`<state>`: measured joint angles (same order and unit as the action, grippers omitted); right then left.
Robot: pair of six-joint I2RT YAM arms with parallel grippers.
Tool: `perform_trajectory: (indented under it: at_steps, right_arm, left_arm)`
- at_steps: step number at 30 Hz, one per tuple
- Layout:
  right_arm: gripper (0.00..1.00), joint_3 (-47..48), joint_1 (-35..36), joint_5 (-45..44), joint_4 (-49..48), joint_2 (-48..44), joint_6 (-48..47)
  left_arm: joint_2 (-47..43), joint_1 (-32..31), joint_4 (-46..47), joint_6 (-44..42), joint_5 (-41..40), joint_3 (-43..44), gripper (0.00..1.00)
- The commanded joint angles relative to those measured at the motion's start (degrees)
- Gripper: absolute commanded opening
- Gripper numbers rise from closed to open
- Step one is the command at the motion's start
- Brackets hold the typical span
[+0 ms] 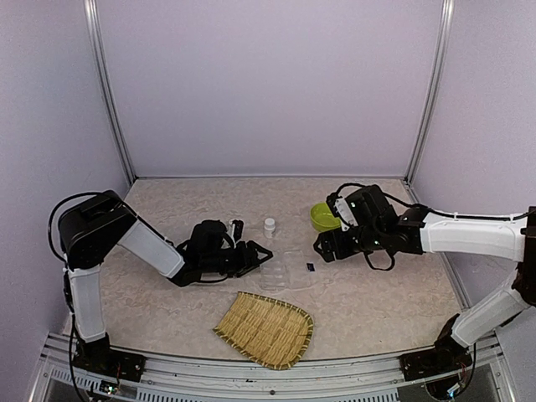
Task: Sort the pills into containers
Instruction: Place the pill container at the center of the board.
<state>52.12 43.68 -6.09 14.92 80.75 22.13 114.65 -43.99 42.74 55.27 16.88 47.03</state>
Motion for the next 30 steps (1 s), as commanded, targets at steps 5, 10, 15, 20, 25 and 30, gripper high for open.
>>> perform_trajectory:
  at_steps: [5,10,15,20,25,30]
  right_arm:
    - [0.88,-2.1,-0.4,1.9,-3.0,3.9,1.7]
    - [0.87,-2.4,-0.2,3.8,-4.3,6.6,1.6]
    - [0.82,-2.7,0.7,7.4,-6.6,8.6,2.1]
    - [0.75,-2.6,2.3,9.8,-7.7,11.1,3.0]
    - [0.7,-3.3,4.1,11.7,-8.5,12.5,3.7]
    - [0.68,-4.6,4.4,13.6,-9.7,13.1,5.5]
  left_arm:
    - [-7.5,-0.2,-10.3,-5.6,-8.9,-0.8,0.74]
    - [-10.7,-0.2,-15.3,-8.1,-11.9,-1.0,0.74]
    - [-11.4,-0.5,-17.8,-8.9,-11.5,-1.8,0.68]
    - [-10.8,-0.9,-17.7,-8.6,-10.6,-2.2,0.61]
    - [-9.1,-1.2,-17.8,-8.7,-9.3,-1.6,0.53]
    - [-7.8,-1.4,-17.8,-8.7,-8.0,-1.0,0.48]
